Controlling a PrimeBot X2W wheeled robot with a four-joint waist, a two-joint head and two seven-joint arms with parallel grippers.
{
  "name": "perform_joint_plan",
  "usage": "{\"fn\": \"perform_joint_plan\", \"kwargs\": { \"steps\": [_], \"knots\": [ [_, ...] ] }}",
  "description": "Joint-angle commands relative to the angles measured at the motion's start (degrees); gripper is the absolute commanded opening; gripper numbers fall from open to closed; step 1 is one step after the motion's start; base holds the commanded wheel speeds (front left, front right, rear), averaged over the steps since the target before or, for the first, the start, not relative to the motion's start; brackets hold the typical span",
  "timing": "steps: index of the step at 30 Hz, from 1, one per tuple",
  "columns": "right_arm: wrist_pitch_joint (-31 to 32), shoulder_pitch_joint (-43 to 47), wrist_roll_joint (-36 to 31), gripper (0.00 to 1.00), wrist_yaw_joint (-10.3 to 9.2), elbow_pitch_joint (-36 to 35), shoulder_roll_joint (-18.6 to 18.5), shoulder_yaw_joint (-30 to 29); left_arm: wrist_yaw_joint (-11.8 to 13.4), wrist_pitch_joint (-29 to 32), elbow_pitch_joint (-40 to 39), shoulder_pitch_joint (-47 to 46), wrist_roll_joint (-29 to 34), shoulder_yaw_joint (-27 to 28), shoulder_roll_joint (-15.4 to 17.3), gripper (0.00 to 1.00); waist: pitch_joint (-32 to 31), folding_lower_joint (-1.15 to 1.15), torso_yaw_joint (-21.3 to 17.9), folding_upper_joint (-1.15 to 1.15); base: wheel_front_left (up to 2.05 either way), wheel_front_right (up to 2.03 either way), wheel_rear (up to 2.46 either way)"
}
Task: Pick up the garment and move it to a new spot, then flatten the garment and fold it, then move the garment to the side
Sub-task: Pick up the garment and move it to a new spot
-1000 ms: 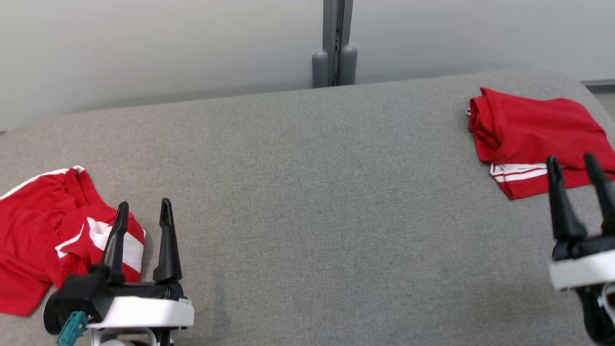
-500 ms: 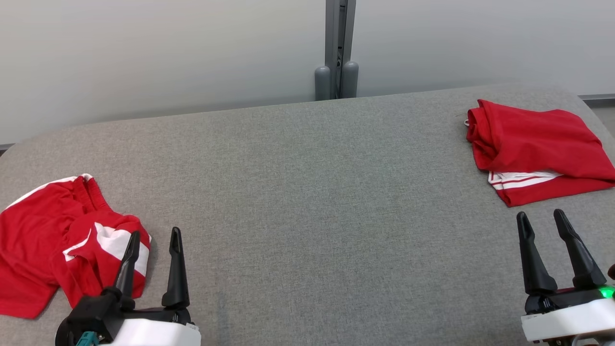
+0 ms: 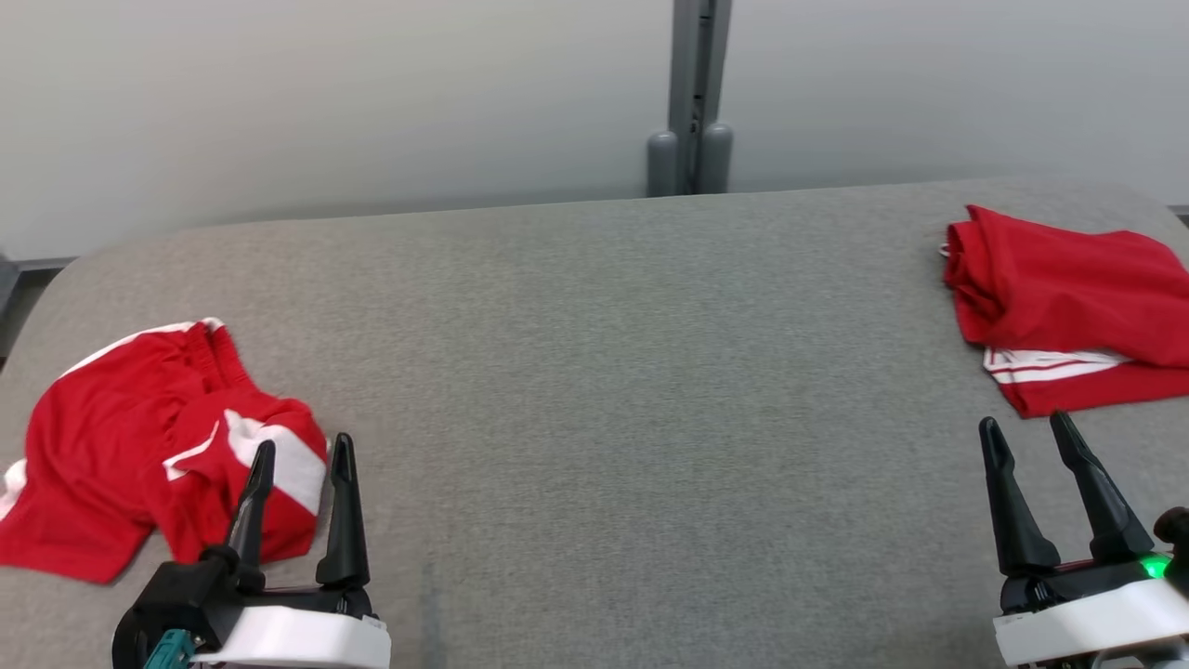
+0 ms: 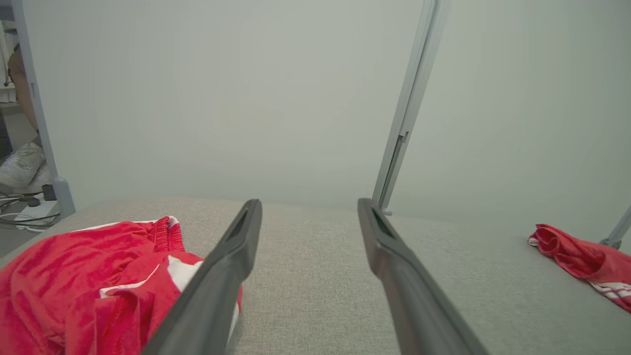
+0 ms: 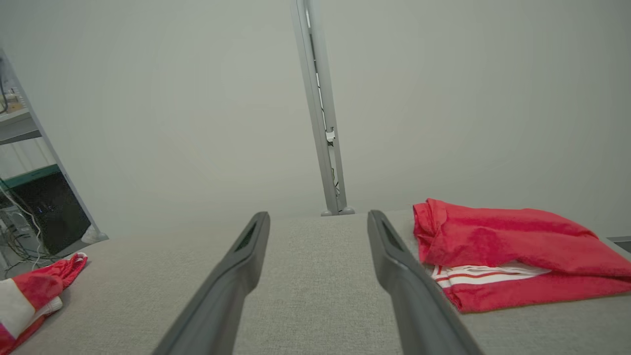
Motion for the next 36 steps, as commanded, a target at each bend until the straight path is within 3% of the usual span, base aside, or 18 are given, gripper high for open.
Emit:
{"fn": "perform_joint_plan", "kwargs": {
  "steps": [1,13,19,30,36],
  "knots": [
    [-0.2,-0.3,0.2,1.0,0.03,0.0,-0.5,0.2,0.1,0.0,0.2,-0.8,0.1,0.1,0.2,1.0,0.1,0.0,2.0,0.0,0.0,0.0,0.0],
    [-0.2,-0.7,0.7,1.0,0.02,-0.3,-0.5,2.5,0.2,0.0,0.9,-1.2,-0.9,0.4,0.2,1.0,-0.9,0.0,15.5,0.0,0.0,0.0,0.0],
    [-0.2,-1.3,0.8,1.0,0.02,-0.5,-0.5,3.7,-0.2,0.0,1.7,-0.7,-1.1,0.3,0.2,1.0,-0.5,0.0,20.1,0.0,0.0,0.0,0.0],
    [-0.2,-2.1,1.3,1.0,0.02,-0.2,-0.6,5.0,-1.6,0.6,3.4,-3.3,-1.9,0.0,0.2,1.0,0.1,0.0,20.6,0.0,0.0,0.0,0.0],
    [-0.2,-3.0,1.7,1.0,0.02,0.2,-0.6,6.1,-2.7,15.0,8.9,-12.0,-5.2,-0.4,2.6,1.0,0.3,0.0,19.2,0.0,0.0,0.0,0.0]
  ]
}}
